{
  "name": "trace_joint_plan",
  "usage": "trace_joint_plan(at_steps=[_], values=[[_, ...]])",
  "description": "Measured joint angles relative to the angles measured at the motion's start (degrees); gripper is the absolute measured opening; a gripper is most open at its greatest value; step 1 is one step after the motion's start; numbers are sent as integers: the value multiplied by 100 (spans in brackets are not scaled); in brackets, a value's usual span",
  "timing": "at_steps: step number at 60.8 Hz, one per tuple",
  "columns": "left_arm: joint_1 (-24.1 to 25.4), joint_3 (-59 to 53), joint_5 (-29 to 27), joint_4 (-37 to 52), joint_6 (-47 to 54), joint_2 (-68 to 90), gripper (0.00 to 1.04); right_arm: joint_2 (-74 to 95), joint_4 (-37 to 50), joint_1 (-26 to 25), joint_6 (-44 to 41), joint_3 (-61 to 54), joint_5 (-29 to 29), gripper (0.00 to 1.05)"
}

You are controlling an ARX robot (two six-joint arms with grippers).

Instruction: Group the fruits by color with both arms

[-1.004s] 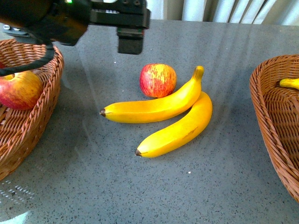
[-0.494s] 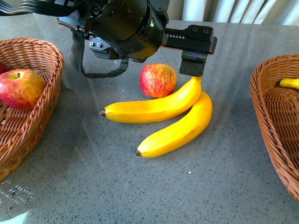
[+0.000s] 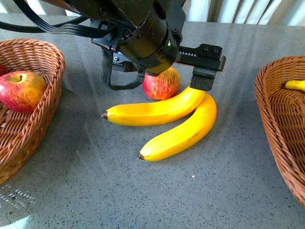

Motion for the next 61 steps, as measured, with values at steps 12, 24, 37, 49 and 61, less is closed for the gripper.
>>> trace_joint_plan(at_steps=[12, 24, 37, 49, 61], values=[[-20, 175, 133, -37, 39, 120, 96, 0, 0, 0, 2, 0, 0, 96], [-35, 409, 98, -79, 87, 308, 96, 0, 0, 0, 0, 0, 0, 96], [0, 586, -61, -136, 83, 501, 96, 0, 0, 0, 2, 0, 0, 96], [17, 664, -92, -249, 17, 835, 96, 0, 0, 0, 0, 0, -2, 96], [7, 721, -195, -284, -22, 942, 94, 0, 0, 0, 2, 0, 0, 96]])
